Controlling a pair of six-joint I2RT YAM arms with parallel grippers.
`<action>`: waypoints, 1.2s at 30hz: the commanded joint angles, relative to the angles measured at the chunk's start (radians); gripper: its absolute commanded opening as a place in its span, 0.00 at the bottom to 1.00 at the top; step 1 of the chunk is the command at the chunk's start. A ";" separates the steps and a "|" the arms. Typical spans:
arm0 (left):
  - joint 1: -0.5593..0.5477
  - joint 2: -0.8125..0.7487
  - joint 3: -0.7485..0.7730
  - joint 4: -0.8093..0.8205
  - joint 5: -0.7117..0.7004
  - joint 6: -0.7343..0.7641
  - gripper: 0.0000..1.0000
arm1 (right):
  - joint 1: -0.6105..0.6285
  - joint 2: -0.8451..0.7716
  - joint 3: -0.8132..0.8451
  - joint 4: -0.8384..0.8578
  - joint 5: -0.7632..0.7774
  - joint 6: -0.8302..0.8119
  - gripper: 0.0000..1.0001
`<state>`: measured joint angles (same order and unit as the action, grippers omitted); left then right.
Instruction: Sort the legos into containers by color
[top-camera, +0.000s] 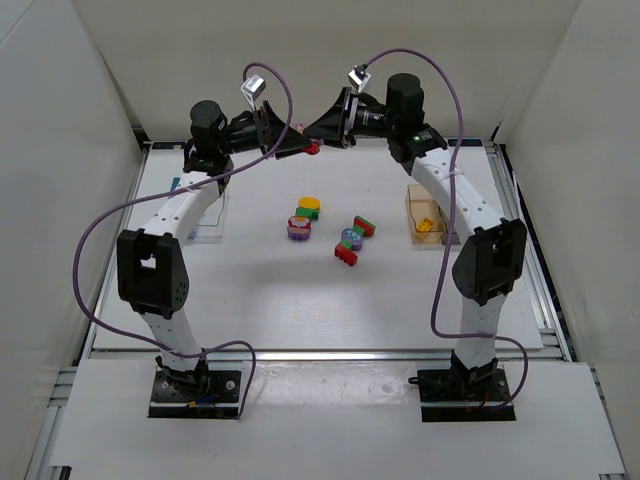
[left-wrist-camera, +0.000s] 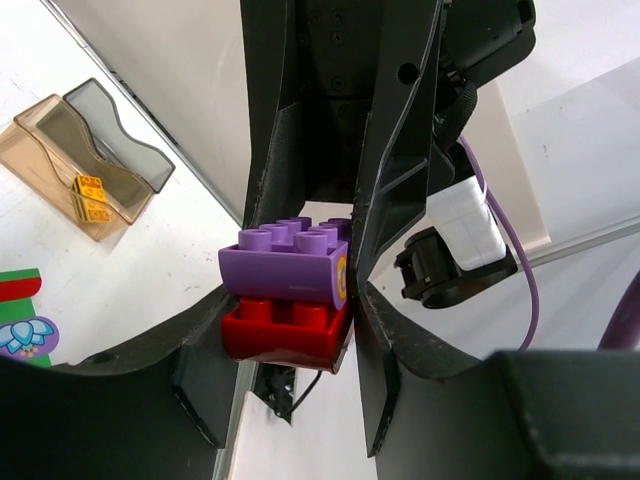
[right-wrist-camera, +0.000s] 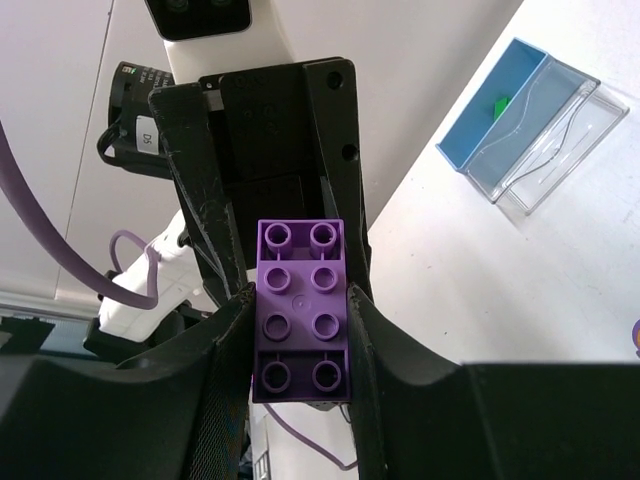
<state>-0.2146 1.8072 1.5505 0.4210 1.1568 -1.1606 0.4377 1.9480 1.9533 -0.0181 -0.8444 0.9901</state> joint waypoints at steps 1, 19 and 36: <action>-0.005 -0.025 -0.010 0.018 0.030 0.032 0.49 | -0.025 0.014 0.068 0.040 0.047 -0.010 0.00; -0.012 -0.060 -0.090 0.021 0.049 0.064 0.10 | -0.117 0.031 0.150 0.029 0.082 -0.071 0.00; -0.014 -0.203 0.026 -0.846 -0.354 0.821 0.10 | -0.295 -0.213 -0.089 -0.253 0.160 -0.517 0.00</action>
<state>-0.2264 1.7355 1.5272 -0.1101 0.9970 -0.6281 0.1982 1.8591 1.8965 -0.1856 -0.7261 0.6724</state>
